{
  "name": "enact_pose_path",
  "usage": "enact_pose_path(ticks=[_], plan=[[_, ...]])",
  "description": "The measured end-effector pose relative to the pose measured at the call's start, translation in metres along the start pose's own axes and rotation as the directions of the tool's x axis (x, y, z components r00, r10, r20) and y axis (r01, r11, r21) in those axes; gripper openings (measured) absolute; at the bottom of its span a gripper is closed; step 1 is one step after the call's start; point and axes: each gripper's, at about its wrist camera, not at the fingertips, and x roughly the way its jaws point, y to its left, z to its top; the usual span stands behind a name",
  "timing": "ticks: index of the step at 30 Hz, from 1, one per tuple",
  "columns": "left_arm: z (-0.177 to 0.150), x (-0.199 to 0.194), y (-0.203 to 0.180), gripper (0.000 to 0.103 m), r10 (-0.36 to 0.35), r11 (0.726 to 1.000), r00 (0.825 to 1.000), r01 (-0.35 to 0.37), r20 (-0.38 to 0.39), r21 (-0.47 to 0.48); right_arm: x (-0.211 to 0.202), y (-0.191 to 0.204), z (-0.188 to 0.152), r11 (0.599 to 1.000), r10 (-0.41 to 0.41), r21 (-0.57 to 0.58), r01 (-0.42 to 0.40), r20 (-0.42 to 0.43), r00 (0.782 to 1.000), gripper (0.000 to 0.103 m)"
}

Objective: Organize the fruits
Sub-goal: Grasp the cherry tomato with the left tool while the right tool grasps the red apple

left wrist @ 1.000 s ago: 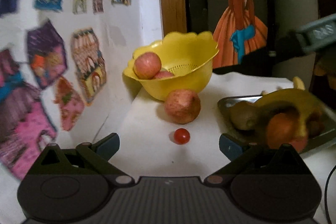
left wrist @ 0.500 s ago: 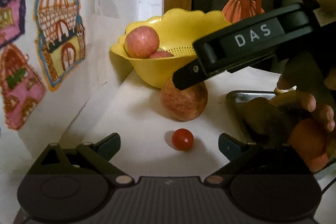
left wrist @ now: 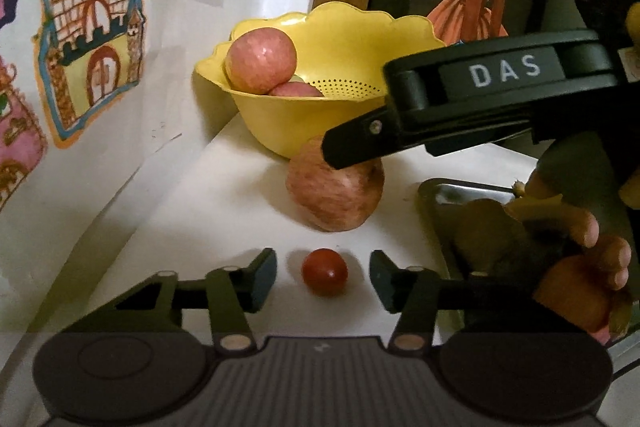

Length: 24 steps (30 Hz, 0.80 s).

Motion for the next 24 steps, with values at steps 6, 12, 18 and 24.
enact_pose_path(ticks=[6,12,18,24], plan=[[0.0,-0.001,-0.001,0.028,0.02,1.0,1.0,-0.02,-0.004,-0.014,0.009,0.002,0.003,1.0,0.0,0.018,0.0,-0.029,1.0,0.102],[-0.004,-0.012,0.003,0.027,0.078,0.994,0.997,-0.079,-0.01,-0.072,0.019,0.007,0.005,0.999,0.002,0.032,0.0,-0.044,0.999,0.101],[-0.013,-0.027,0.007,0.027,0.125,0.984,0.992,-0.126,-0.01,-0.124,0.032,0.012,0.004,0.999,-0.007,0.042,0.01,-0.062,0.998,0.099],[-0.016,-0.038,0.007,0.027,0.152,0.981,0.988,-0.15,0.002,-0.12,0.047,0.016,0.0,0.998,-0.017,0.051,0.021,-0.09,0.996,0.097]])
